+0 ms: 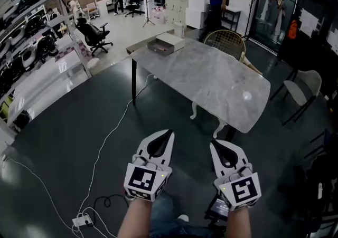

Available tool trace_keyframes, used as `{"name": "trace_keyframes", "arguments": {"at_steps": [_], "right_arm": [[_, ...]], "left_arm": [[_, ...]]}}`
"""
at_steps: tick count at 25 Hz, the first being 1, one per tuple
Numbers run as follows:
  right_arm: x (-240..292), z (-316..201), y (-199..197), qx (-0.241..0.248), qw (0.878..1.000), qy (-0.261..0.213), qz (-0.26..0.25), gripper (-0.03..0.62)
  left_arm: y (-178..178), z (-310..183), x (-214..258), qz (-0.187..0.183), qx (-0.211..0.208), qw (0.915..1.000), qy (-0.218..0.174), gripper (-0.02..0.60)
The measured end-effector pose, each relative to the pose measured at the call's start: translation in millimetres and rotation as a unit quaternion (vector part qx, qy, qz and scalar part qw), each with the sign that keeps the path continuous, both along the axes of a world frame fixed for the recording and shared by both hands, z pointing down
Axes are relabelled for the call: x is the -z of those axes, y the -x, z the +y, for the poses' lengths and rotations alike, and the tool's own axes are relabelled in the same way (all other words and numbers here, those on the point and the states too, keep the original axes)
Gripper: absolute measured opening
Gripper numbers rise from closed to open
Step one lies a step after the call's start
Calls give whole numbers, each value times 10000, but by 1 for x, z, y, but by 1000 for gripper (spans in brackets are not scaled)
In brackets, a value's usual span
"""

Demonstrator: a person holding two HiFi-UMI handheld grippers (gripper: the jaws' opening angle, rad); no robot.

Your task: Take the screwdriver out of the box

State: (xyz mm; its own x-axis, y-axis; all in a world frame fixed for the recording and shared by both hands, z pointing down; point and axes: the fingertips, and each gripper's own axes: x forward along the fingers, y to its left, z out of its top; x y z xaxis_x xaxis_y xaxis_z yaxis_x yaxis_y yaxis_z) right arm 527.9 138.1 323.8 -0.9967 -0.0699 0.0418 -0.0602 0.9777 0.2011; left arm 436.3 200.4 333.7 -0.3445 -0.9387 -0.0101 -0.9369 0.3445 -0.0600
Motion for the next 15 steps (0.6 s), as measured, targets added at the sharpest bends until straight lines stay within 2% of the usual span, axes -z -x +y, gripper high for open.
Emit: {"name": "trace_keyframes", "arguments": {"at_steps": [5,15], "right_arm": [[2,-15,62,-47,9999,-88,87,25],[21,-26,217,36,9993,-347,110,26]], "left_arm": [[66,-9,2,16,-22,10000,-2,12],[217,-31,22,-105,-158,9997,-120,12]]}}
